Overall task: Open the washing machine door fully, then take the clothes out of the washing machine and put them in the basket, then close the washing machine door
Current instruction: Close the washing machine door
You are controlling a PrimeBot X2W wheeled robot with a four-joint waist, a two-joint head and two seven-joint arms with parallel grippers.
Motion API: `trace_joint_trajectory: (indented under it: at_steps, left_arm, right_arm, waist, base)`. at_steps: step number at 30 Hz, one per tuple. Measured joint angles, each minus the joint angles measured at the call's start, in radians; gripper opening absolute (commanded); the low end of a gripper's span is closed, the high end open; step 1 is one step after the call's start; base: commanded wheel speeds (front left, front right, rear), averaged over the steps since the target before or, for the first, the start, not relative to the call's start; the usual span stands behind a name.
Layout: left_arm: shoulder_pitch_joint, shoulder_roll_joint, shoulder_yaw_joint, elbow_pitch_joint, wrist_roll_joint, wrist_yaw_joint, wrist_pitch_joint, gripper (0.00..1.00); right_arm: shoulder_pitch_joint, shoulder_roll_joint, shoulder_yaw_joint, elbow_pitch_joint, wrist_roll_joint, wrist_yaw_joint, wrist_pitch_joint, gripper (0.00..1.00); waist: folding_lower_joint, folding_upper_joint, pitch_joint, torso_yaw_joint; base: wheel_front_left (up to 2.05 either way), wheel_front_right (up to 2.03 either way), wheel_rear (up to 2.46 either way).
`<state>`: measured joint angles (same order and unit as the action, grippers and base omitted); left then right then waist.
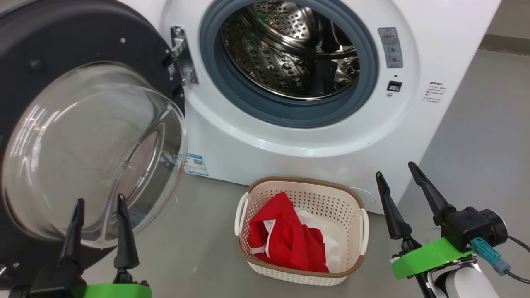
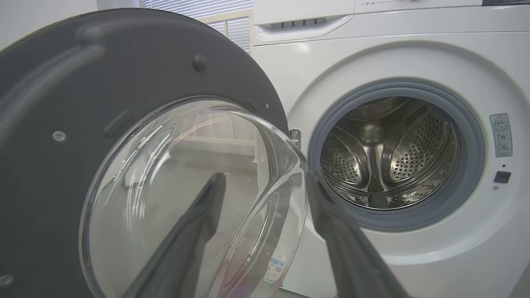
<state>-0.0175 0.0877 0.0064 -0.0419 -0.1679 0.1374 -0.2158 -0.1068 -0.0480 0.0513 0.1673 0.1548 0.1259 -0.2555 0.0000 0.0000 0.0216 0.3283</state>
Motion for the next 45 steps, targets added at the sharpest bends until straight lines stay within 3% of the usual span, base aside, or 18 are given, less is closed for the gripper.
trace_joint_trajectory:
  at_steps: [13, 20, 21, 22, 23, 29, 36, 45]
  left_arm:
    - [0.021, 0.001, 0.002, -0.002, -0.002, 0.021, 0.003, 1.0]
    - [0.023, 0.008, 0.003, -0.008, -0.009, 0.024, 0.003, 1.0]
    - [0.024, 0.009, 0.003, -0.01, -0.009, 0.024, 0.002, 0.85]
    - [0.024, 0.01, 0.003, -0.012, -0.009, 0.024, 0.001, 0.35]
    - [0.024, 0.011, 0.003, -0.018, -0.009, 0.024, -0.004, 0.0]
    - [0.024, 0.026, 0.02, -0.081, -0.009, 0.024, -0.025, 0.0]
    - [-0.003, 0.079, 0.105, -0.16, -0.011, 0.031, -0.034, 0.0]
    - [-0.162, 0.114, 0.302, -0.146, -0.195, 0.019, -0.042, 0.0]
  right_arm:
    - [0.0, 0.0, 0.024, 0.003, -0.001, 0.0, 0.0, 1.0]
    - [0.0, 0.0, 0.028, 0.007, -0.001, 0.0, 0.0, 1.0]
    - [0.0, 0.0, 0.028, 0.008, 0.0, 0.0, 0.0, 1.0]
    - [0.0, 0.0, 0.029, 0.009, 0.0, 0.0, 0.0, 1.0]
    - [0.001, 0.0, 0.029, 0.009, 0.0, 0.0, 0.0, 1.0]
    - [0.002, 0.0, 0.032, 0.014, 0.001, 0.0, 0.0, 1.0]
    - [0.004, 0.0, 0.03, 0.015, 0.001, 0.0, 0.0, 1.0]
    - [0.006, 0.0, 0.028, 0.021, 0.012, 0.0, 0.0, 1.0]
  waist:
    - [0.0, 0.0, -0.017, 0.076]
    - [0.0, 0.0, -0.03, 0.084]
    - [0.0, 0.0, -0.032, 0.084]
    - [0.0, 0.0, -0.033, 0.083]
    - [-0.0001, 0.0, -0.035, 0.083]
    - [0.0, 0.0, -0.045, 0.08]
    - [0.0, 0.0, -0.05, 0.075]
    - [0.0, 0.0, -0.054, 0.063]
  base:
    - [0.0, 0.0, 0.0]
    - [0.0, 0.0, 0.0]
    - [0.0, 0.0, 0.0]
    - [0.0, 0.0, 0.0]
    - [0.0, 0.0, 0.0]
    - [0.0, 0.0, 0.0]
    - [0.0, 0.0, 0.0]
    - [0.0, 0.0, 0.0]
